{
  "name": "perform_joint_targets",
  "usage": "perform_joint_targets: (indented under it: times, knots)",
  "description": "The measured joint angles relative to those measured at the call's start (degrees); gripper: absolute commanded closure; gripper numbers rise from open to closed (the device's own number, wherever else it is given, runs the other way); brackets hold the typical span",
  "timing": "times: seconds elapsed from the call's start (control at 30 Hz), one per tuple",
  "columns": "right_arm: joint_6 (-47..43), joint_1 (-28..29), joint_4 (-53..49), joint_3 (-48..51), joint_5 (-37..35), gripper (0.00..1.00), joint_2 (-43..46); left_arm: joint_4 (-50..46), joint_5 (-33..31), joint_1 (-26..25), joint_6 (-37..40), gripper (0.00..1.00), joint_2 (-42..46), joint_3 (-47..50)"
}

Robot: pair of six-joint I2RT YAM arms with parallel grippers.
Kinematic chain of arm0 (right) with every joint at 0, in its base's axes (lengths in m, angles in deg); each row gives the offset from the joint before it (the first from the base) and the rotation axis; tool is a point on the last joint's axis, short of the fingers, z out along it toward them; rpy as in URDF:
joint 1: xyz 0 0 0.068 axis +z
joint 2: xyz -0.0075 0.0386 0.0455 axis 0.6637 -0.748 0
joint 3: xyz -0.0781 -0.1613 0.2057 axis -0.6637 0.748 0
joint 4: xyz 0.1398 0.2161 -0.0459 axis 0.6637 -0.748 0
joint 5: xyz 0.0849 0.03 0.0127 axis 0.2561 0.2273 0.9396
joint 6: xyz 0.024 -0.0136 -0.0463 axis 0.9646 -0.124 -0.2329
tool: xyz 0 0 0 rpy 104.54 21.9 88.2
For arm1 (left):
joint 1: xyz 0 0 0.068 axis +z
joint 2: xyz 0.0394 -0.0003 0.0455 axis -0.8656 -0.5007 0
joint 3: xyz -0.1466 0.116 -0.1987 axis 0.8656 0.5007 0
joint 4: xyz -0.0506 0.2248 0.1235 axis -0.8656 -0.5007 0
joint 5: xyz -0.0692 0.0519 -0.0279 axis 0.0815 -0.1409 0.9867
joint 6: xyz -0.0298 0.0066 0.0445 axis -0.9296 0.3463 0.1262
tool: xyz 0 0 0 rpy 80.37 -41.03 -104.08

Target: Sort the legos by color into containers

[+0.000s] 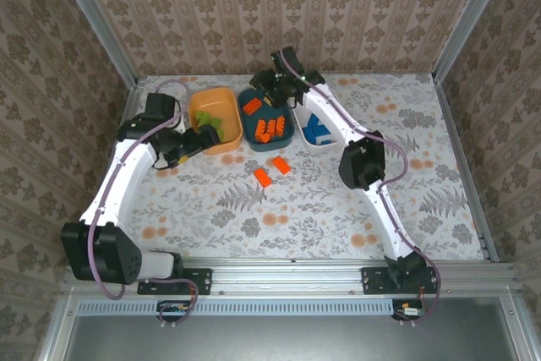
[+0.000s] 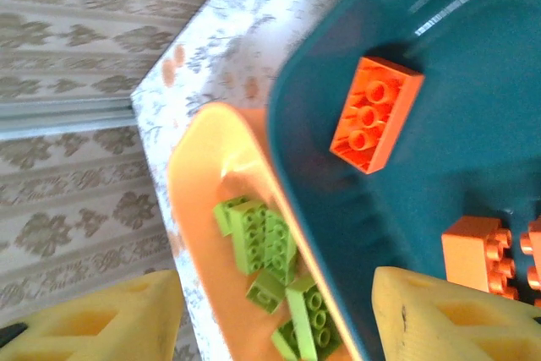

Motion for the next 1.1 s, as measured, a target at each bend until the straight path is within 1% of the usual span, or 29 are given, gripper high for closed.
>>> perform_joint_targets:
  times: [0.17,0.3,0.53,0.63,0.83,1.1]
  knots:
    - [-10.4,-0.3,-5.5,0.3,0.4,0.36,7.6,1.4,0.1,-2.1,0.0,0.00,-2.2,-0.6]
    - [-19.5,-0.3,-11.0,2.5,0.6,0.35,12.5,2.2,0.2,-3.1,0.0,0.00,-2.8,-0.9]
    - [-35.0,0.4,-22.7,7.8,-0.3,0.34,16.0,2.6,0.2,-3.6,0.0,0.00,-2.8,-0.9]
    - [-40.7,1.4,-26.7,12.3,-1.0,0.34,17.9,3.0,0.3,-4.1,0.0,0.00,-2.7,-0.9]
    - [-48.8,5.0,-31.8,19.7,-4.7,0.34,21.6,3.3,0.7,-5.0,0.0,0.00,-2.7,-0.8]
    - [-54.7,10.6,-34.1,24.5,-10.3,0.33,22.3,3.2,0.6,-6.4,-0.3,0.00,-0.6,0.0]
